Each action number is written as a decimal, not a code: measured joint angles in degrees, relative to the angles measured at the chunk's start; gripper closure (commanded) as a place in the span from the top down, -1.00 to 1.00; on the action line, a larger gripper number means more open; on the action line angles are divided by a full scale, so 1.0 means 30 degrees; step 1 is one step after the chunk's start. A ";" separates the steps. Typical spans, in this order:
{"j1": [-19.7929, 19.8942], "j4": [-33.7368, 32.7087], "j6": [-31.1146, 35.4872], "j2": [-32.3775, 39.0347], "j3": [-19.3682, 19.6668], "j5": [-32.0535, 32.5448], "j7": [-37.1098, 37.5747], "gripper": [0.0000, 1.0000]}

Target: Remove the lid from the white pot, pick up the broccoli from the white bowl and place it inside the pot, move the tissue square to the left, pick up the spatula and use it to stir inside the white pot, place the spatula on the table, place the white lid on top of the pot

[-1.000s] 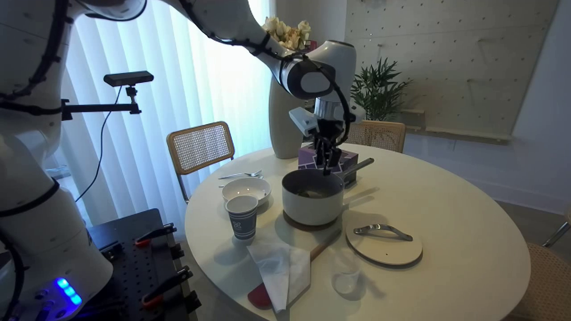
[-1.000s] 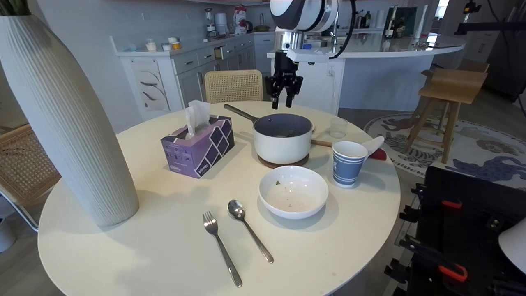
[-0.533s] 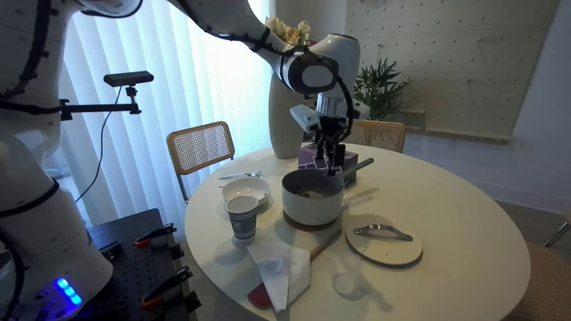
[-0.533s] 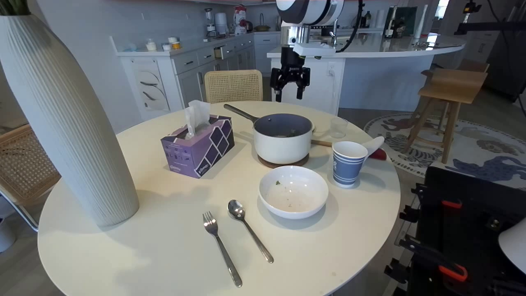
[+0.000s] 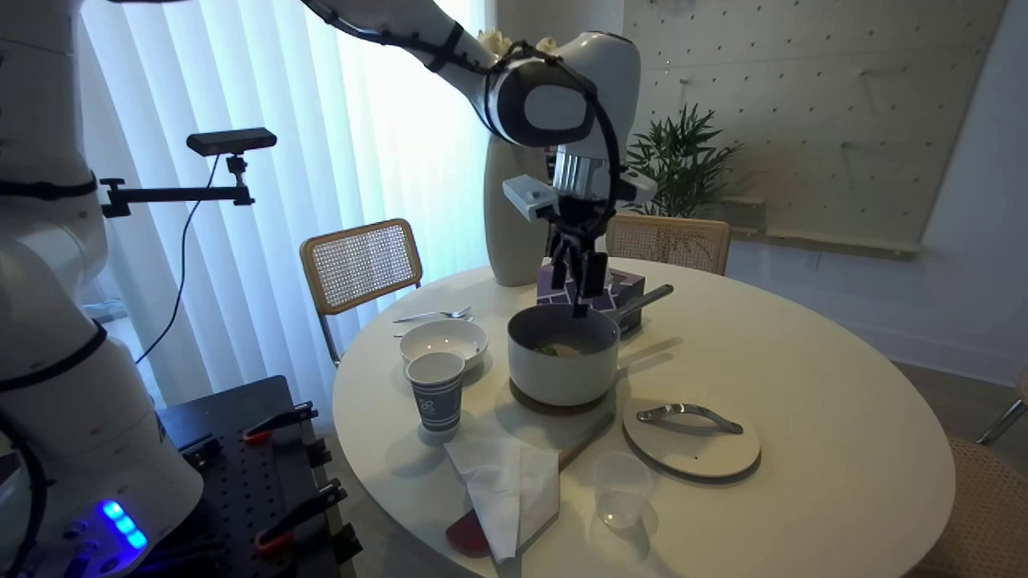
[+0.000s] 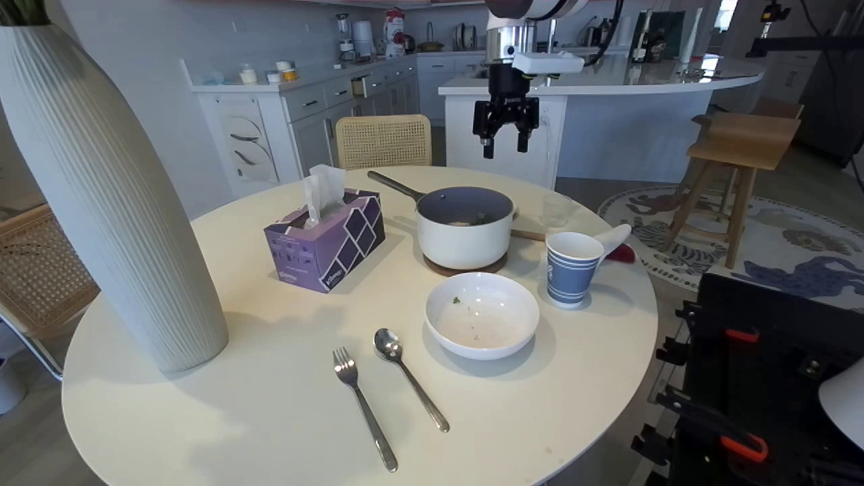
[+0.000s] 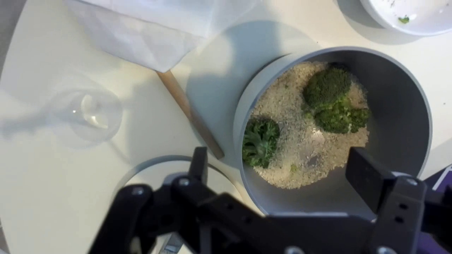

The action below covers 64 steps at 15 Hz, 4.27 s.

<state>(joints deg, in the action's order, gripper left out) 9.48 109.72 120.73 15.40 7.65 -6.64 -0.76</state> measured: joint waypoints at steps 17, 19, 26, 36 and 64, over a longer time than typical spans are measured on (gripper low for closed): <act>0.0633 0.8296 0.3261 -0.3787 0.1535 0.1429 0.0435 1.00; 0.0719 0.8861 0.4102 -0.3610 0.1562 0.1429 0.0491 1.00; 0.0684 0.9834 0.7408 -0.1673 0.1567 0.1443 0.2329 1.00; 0.0672 0.9883 0.8806 0.0569 0.1919 0.1442 0.4554 1.00; 0.0592 1.0393 1.0611 0.1131 0.2027 0.1436 0.4909 -1.00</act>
<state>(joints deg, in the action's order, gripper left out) 11.25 140.90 152.56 18.79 13.73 -2.33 13.96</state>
